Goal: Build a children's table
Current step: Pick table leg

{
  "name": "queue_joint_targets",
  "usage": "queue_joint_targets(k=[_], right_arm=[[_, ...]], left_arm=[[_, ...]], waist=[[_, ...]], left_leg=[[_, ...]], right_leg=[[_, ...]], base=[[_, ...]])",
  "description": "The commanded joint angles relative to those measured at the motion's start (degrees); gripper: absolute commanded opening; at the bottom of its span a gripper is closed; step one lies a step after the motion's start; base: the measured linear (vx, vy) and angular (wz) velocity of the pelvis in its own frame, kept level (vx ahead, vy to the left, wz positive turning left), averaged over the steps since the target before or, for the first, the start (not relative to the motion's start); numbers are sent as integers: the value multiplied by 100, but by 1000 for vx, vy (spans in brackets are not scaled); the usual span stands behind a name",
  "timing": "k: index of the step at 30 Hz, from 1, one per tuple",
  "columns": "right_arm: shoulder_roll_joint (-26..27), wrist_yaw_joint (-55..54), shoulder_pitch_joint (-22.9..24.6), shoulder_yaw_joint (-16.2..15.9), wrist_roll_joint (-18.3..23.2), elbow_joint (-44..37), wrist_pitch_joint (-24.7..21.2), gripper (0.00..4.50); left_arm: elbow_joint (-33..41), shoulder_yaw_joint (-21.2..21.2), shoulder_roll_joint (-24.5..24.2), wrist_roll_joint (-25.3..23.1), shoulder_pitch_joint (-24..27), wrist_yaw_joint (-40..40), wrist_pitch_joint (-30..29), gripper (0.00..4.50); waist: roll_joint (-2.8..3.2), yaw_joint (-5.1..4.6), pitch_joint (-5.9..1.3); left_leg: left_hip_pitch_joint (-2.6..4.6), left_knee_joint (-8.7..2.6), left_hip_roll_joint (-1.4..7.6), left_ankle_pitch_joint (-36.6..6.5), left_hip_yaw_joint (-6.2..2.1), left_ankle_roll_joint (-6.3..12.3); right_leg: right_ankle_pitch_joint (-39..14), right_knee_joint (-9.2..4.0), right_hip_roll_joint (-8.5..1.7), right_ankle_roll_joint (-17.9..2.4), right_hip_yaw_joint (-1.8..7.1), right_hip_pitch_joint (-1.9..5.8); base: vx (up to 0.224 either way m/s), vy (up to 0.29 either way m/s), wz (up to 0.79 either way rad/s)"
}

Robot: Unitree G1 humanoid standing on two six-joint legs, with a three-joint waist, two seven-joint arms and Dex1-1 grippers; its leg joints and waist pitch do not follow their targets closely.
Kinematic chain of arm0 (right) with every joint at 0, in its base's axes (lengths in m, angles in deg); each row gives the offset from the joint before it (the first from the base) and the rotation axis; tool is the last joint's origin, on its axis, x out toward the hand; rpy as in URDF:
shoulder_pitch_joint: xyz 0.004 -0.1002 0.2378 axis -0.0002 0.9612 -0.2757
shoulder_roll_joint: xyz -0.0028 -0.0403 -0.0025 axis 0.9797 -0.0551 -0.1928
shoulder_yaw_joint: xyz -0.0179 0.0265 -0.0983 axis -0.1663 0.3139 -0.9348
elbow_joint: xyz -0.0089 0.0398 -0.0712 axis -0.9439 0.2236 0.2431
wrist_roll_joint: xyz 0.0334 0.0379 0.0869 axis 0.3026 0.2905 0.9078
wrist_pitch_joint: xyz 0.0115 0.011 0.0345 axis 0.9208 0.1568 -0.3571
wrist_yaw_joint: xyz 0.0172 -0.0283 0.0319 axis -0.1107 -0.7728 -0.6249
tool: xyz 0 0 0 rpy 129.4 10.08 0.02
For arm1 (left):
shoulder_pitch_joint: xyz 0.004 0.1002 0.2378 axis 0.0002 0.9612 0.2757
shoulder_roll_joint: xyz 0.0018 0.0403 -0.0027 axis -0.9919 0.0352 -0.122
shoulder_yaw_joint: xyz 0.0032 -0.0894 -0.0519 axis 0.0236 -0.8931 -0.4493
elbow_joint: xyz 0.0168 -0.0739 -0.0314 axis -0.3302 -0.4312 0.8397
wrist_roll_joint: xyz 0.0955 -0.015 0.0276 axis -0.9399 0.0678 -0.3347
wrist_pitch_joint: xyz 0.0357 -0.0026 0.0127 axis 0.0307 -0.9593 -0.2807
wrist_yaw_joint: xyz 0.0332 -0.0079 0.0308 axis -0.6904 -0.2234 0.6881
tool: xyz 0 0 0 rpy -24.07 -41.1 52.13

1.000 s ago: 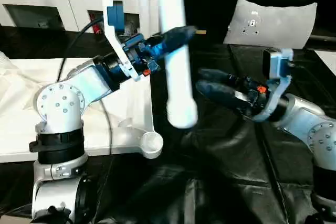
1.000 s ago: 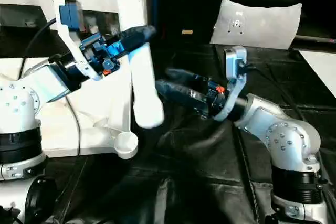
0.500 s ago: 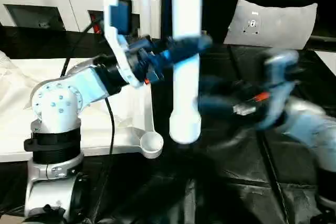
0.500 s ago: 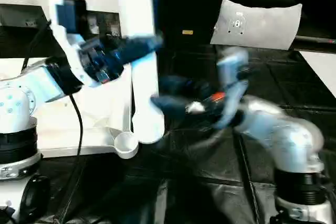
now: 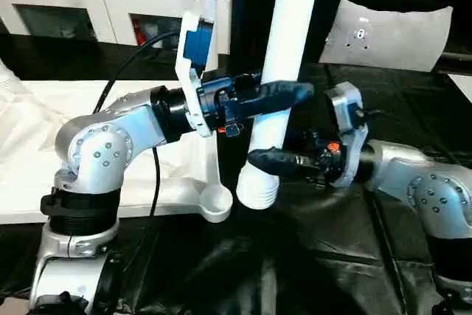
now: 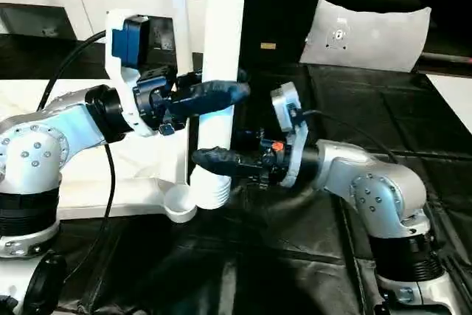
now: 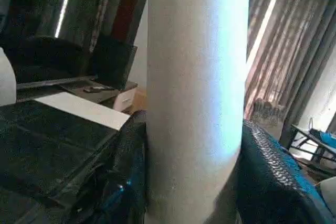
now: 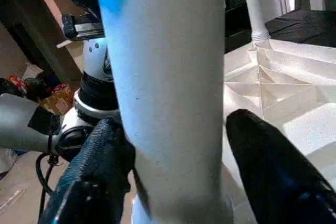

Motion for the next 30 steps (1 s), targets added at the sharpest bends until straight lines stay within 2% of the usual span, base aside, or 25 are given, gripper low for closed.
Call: queue_joint_targets(k=[1,3,9,16,18,20,22,23,24,30], right_arm=[[-10,-63,37,-48,-186,24,69,257],[0,-70,66,-89,-221,22,99,254],[10,-114,166,-149,-312,16,178,201],[29,-150,274,-202,-429,5,250,194],[66,-234,301,-213,-516,23,347,194],[91,-284,306,-213,-586,27,434,193],[147,-406,310,-215,-752,60,624,193],[147,-406,310,-215,-752,60,624,193],[233,-592,312,-240,-942,105,815,192],[523,-995,359,-322,-1333,220,1159,191]], left_arm=[[174,136,19,14,2,-140,58,186],[187,161,16,-12,28,-156,77,186],[173,221,8,-79,102,-112,97,186],[127,228,7,-162,185,-44,93,186],[57,308,-36,-265,214,36,14,186],[41,326,-53,-334,221,72,40,186],[38,379,-86,-501,259,107,155,256],[38,379,-86,-501,259,107,155,256],[109,463,-157,-640,343,117,213,263],[272,582,-198,-1013,585,276,528,307]], waist=[[-37,-14,-445],[-33,-13,-446],[-29,-11,-452],[-29,-10,-450],[-3,-10,-443],[-6,-12,-445],[-13,-18,-445],[-8,-17,-443],[9,-22,-443],[-3,-44,-442]], left_leg=[[-35,-375,229,165,2,75],[-34,-377,232,166,0,61],[-37,-374,233,169,-1,62],[-34,-374,233,129,0,65],[-35,-376,233,85,-5,54],[-32,-380,234,62,-5,36],[-31,-382,231,61,-4,26],[-28,-382,233,39,-5,17],[-29,-390,247,55,-15,-17],[-22,-405,249,-61,-11,-48]], right_leg=[[-928,-418,-503,-713,322,376],[-916,-413,-503,-720,321,377],[-831,-408,-507,-748,322,383],[-934,-417,-505,-731,322,379],[-1001,-424,-507,-722,321,371],[-1069,-436,-508,-689,320,373],[-1101,-444,-505,-665,319,371],[-1126,-444,-506,-663,319,365],[-1115,-443,-508,-655,316,358],[-1115,-442,-509,-665,322,356]], base=[[0,0,0],[0,0,0],[0,0,0],[0,0,0],[0,0,0],[0,0,0],[0,0,0],[0,0,0],[0,0,0],[0,0,0]])
